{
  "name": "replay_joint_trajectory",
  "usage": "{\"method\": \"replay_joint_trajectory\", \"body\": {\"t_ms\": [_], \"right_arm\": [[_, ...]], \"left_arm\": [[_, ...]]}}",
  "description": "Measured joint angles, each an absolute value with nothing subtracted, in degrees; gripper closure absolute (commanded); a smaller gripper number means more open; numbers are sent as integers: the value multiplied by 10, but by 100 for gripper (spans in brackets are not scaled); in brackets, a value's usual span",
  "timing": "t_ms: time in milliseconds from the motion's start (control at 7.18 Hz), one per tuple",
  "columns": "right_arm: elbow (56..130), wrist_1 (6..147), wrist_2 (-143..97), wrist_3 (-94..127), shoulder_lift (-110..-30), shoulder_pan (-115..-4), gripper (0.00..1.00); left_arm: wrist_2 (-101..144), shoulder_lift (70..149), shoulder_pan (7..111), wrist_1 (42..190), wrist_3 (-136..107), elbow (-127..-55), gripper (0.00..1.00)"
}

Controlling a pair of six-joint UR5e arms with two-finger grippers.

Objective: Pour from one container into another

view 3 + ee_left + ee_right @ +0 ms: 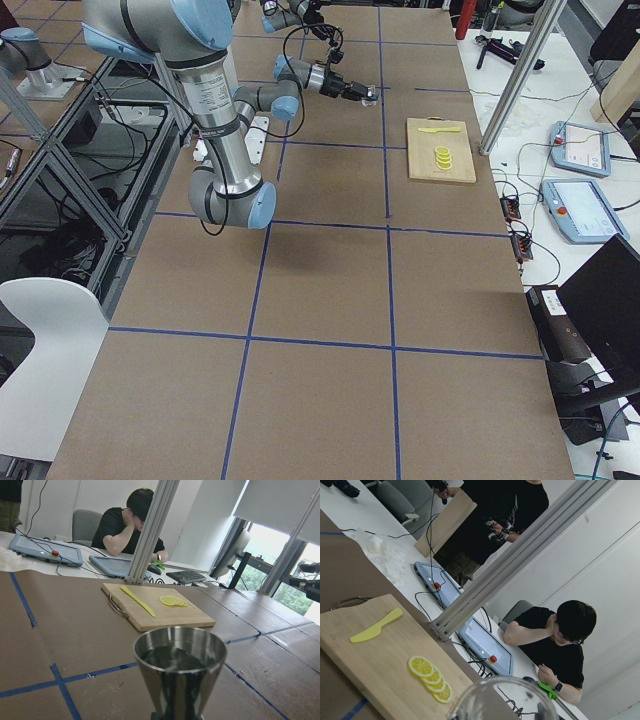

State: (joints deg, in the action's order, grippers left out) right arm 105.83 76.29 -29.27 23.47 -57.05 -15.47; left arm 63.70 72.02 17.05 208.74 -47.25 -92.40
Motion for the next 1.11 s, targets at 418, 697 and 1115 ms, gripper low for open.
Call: {"method": "replay_joint_trajectory", "body": {"t_ms": [418,697,1115], "right_arm": [[1060,762,-293,235,-570,-155,100],[1061,762,-293,235,-569,-155,100],[1063,762,-293,235,-568,-155,100]], "left_arm": [[420,705,62,2084,-448,-917,100],[280,715,26,2081,-416,-915,100],[183,770,-5,2075,-360,-895,100]]}}
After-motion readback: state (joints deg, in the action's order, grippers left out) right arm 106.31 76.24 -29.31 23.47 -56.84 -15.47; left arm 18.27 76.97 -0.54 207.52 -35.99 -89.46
